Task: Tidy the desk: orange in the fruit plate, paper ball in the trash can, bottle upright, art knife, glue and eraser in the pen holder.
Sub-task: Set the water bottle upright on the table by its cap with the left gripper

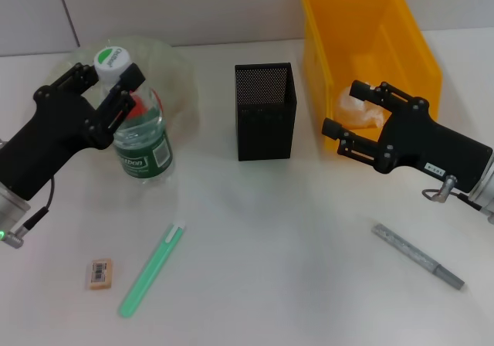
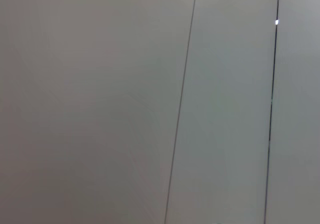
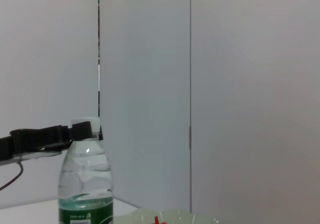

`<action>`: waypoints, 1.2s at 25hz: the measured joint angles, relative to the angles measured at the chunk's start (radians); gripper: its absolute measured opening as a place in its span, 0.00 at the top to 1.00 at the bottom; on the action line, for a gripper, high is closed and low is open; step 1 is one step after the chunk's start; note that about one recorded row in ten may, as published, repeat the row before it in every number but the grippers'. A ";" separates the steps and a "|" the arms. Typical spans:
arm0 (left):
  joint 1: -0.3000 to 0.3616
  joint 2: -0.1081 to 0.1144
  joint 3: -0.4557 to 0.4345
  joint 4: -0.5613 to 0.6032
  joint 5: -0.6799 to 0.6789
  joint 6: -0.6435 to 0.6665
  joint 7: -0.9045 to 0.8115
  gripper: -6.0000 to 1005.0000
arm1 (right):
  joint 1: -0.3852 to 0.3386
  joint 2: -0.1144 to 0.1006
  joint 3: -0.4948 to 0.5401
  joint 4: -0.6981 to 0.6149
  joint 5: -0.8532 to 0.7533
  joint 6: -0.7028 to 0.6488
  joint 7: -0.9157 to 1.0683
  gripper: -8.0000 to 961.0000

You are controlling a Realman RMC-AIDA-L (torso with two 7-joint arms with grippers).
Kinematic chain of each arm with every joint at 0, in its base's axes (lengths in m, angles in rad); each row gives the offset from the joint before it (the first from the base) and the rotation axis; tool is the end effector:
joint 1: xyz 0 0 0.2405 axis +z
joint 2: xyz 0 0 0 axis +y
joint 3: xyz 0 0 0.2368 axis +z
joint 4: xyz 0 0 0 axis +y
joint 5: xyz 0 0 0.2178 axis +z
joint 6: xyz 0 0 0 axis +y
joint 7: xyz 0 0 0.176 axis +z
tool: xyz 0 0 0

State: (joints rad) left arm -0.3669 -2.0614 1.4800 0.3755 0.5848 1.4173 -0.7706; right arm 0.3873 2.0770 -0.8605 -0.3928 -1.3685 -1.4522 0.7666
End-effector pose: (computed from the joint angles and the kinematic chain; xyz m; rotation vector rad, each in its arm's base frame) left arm -0.2221 0.3344 -0.0196 -2.0976 -0.4288 -1.2364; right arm 0.2598 0.3279 -0.0176 -2.2698 0.3106 0.9371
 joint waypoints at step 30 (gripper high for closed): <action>0.040 -0.006 -0.097 -0.082 -0.004 0.000 0.092 0.46 | -0.002 0.001 0.015 -0.041 0.000 -0.001 0.042 0.20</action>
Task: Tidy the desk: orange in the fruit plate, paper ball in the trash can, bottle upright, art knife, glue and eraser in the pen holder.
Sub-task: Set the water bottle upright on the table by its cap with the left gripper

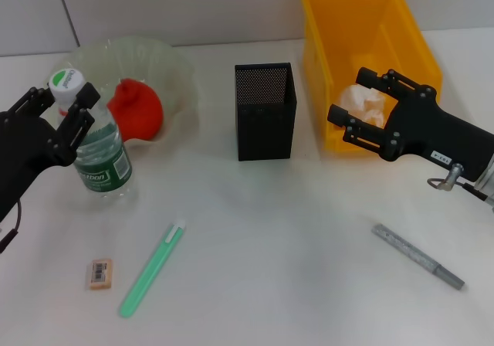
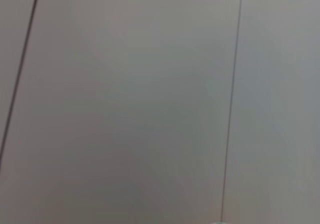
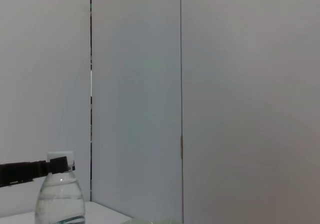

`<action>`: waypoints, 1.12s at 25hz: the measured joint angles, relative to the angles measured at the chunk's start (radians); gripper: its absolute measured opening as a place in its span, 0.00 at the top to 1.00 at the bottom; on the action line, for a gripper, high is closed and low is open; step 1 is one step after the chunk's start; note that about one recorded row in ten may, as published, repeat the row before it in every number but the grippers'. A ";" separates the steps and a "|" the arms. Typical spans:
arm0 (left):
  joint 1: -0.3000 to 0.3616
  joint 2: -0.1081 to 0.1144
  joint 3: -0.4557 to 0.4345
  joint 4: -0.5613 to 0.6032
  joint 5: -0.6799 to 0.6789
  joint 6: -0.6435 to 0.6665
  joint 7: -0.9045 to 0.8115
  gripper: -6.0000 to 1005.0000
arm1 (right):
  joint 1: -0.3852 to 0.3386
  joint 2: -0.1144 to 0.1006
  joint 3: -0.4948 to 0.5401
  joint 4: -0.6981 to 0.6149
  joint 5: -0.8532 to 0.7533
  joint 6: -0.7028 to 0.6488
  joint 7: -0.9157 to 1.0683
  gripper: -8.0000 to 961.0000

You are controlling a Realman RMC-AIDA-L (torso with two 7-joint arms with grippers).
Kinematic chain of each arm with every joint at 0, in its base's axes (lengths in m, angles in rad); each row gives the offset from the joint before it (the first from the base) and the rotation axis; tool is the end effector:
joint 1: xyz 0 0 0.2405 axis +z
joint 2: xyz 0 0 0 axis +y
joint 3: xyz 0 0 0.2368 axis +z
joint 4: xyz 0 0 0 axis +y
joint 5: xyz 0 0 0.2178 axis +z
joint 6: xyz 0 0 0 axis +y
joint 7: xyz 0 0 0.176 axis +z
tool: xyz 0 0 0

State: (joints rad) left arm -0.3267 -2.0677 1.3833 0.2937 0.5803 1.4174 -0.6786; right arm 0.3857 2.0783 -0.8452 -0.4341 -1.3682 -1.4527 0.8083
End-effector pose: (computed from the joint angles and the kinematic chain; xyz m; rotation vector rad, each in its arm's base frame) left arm -0.2605 0.3250 -0.0119 -1.9738 -0.4741 -1.1241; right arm 0.2569 0.3337 -0.0078 -2.2504 0.3133 0.9517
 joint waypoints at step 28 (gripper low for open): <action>-0.008 -0.005 -0.032 -0.034 -0.002 -0.032 0.034 0.45 | 0.010 0.000 0.000 0.000 0.000 0.012 0.000 0.20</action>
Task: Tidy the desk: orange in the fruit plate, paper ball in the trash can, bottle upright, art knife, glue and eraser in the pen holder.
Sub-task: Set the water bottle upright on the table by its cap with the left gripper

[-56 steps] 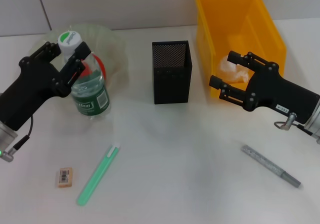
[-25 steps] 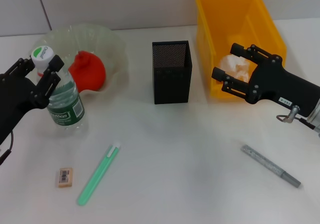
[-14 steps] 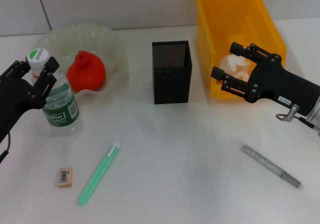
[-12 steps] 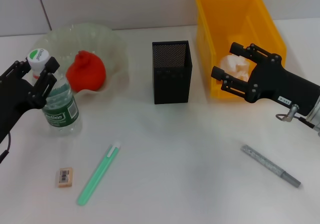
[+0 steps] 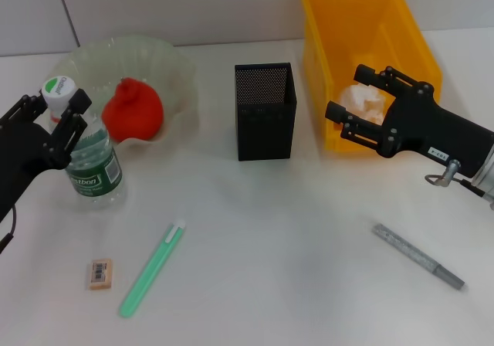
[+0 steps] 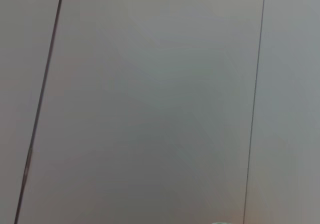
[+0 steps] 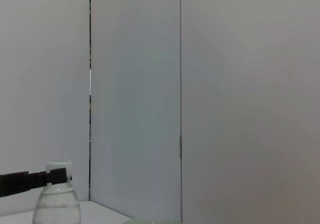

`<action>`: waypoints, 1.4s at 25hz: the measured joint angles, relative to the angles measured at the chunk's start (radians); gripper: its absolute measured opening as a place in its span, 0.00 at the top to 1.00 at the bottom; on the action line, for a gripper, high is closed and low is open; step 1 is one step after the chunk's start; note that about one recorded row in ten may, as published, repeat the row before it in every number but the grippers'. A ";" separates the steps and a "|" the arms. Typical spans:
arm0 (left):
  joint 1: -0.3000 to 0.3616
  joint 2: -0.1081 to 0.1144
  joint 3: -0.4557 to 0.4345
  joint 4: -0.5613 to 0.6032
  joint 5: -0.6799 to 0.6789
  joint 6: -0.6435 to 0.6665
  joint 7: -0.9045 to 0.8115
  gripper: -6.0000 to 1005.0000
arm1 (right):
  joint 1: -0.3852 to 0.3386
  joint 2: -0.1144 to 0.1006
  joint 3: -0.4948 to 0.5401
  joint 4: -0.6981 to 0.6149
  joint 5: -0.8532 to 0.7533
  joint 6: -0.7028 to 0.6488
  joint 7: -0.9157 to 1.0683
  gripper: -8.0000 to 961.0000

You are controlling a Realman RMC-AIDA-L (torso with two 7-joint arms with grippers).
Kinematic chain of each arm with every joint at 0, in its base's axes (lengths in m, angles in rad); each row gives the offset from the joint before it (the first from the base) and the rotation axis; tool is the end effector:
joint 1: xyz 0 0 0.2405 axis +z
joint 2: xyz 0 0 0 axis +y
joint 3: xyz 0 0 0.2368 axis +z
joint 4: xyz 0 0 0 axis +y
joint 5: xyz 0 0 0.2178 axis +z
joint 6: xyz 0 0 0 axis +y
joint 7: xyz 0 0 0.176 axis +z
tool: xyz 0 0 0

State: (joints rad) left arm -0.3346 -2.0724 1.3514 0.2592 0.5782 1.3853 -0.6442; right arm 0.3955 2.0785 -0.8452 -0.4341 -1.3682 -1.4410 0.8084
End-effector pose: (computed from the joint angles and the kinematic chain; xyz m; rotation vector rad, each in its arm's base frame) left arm -0.2718 0.3272 -0.0138 -1.9425 -0.4997 -1.0634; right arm 0.2552 0.3373 -0.0082 -2.2506 0.3098 0.9452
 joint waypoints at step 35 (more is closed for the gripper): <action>0.022 0.000 -0.003 -0.012 0.000 0.015 0.028 0.43 | 0.013 0.000 -0.001 -0.002 -0.001 0.001 0.012 0.20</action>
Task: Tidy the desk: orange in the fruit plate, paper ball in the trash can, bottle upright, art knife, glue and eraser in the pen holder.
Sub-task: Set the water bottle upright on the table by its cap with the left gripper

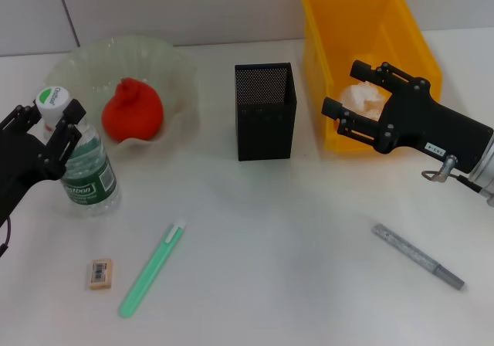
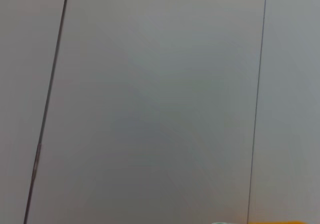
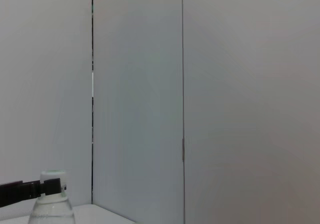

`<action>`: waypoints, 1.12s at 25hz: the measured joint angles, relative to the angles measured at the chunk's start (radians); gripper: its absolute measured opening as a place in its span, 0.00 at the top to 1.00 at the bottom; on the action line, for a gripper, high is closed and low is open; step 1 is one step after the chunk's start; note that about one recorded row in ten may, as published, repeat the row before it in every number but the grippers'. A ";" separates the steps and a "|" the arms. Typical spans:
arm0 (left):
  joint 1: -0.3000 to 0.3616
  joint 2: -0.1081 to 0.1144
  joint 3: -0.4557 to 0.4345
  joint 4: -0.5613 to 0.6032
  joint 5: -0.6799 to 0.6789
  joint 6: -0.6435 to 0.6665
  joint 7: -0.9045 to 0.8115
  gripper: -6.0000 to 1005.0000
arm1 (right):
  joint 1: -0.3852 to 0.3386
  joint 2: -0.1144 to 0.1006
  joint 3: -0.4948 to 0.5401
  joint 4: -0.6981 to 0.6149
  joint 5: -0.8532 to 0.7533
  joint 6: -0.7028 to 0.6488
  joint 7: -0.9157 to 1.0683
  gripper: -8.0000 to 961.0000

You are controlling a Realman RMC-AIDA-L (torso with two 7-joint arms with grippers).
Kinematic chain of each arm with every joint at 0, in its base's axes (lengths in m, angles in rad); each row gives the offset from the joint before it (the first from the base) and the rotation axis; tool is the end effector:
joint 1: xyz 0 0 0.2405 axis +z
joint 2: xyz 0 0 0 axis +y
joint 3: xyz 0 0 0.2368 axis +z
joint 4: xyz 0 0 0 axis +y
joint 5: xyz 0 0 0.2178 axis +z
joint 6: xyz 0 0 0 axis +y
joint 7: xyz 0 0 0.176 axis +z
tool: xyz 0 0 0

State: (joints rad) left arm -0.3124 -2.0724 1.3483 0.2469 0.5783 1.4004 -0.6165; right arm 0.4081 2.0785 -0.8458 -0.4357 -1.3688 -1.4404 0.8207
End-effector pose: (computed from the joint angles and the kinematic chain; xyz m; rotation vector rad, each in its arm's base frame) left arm -0.2796 0.3187 -0.0139 -1.9324 -0.4955 -1.0406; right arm 0.2509 0.3407 -0.0081 -2.2565 0.3083 0.9567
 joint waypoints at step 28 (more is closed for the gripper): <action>-0.008 0.000 -0.005 -0.012 0.000 -0.005 0.000 0.42 | 0.000 0.000 0.000 -0.015 0.001 0.000 0.002 0.20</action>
State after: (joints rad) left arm -0.3205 -2.0723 1.3431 0.2352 0.5783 1.3958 -0.6168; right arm 0.4080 2.0785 -0.8454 -0.4505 -1.3682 -1.4404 0.8222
